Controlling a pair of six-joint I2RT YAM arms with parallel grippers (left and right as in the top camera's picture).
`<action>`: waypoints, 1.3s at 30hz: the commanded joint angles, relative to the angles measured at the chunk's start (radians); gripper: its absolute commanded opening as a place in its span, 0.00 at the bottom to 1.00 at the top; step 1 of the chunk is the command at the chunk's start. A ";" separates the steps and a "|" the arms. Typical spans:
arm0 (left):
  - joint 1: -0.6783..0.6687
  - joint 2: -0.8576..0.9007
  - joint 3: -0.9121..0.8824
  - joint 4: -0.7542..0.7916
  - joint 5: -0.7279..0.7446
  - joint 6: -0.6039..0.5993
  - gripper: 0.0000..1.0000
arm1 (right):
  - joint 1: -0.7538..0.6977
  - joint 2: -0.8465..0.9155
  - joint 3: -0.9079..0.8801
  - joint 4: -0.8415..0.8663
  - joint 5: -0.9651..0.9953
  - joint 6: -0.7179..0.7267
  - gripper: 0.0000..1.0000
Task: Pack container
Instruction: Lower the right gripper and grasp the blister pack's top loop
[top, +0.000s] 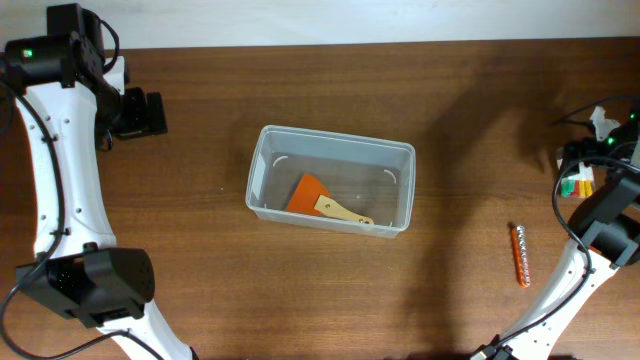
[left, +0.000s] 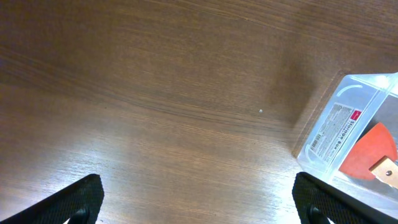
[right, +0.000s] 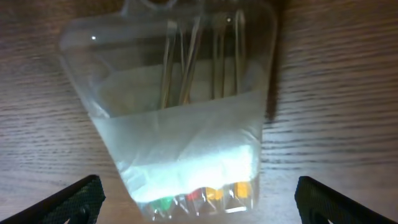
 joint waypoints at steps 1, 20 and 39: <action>0.006 -0.004 0.010 -0.001 -0.007 0.012 0.99 | 0.006 0.005 -0.018 0.014 0.009 -0.011 0.99; 0.006 -0.004 0.010 -0.001 -0.007 0.012 0.99 | 0.076 0.005 -0.018 0.103 0.035 -0.043 0.99; 0.006 -0.004 0.010 -0.001 -0.007 0.012 0.99 | 0.076 0.005 -0.119 0.137 0.036 -0.040 0.99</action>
